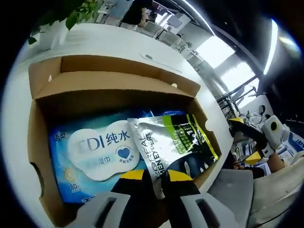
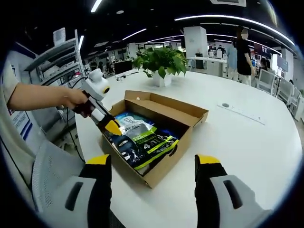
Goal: Operate the shoe box by opening the lid, removing the specified soft item, and placing it in the target area until the item is outside and the box remains undamaged.
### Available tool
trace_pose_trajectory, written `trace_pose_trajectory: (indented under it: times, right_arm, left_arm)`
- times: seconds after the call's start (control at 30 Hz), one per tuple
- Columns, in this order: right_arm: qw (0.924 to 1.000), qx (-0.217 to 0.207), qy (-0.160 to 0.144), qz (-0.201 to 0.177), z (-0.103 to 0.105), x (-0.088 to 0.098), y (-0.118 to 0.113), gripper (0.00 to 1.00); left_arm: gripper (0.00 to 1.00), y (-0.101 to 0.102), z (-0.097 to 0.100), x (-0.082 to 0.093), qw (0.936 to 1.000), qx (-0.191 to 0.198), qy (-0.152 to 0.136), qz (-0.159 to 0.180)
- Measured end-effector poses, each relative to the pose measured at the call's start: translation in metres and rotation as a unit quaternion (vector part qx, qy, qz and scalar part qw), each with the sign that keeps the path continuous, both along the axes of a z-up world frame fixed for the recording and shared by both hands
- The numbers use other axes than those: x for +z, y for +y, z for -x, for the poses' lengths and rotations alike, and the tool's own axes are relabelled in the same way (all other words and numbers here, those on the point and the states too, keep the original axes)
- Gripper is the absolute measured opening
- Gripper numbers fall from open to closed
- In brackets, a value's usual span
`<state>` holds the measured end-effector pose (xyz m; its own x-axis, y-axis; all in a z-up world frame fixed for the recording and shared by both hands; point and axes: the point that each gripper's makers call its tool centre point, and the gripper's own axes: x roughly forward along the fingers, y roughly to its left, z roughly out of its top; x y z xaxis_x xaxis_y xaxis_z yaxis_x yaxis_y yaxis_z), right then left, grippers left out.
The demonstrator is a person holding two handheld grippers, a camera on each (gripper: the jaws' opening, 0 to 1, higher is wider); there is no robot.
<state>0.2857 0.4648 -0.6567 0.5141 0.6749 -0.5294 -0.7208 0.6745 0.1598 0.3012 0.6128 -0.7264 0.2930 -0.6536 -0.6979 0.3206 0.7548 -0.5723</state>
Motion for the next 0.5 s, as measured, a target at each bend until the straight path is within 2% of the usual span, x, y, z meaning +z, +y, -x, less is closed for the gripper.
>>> trace_pose_trajectory:
  times: [0.07, 0.23, 0.5]
  right_arm:
    - [1.0, 0.0, 0.004, -0.001, 0.001, -0.002, 0.002, 0.66]
    - [0.9999, 0.003, 0.011, -0.006, 0.002, -0.004, 0.007, 0.65]
    - [0.9997, 0.013, 0.016, -0.014, 0.001, -0.005, 0.018, 0.59]
  left_arm:
    - [0.12, -0.002, 0.0, 0.001, 0.9999, 0.002, 0.0, 0.011]
    - [0.04, -0.002, 0.0, 0.003, 0.9998, 0.01, -0.005, 0.014]
    - [0.01, 0.0, -0.001, 0.005, 0.9996, 0.021, -0.008, 0.018]
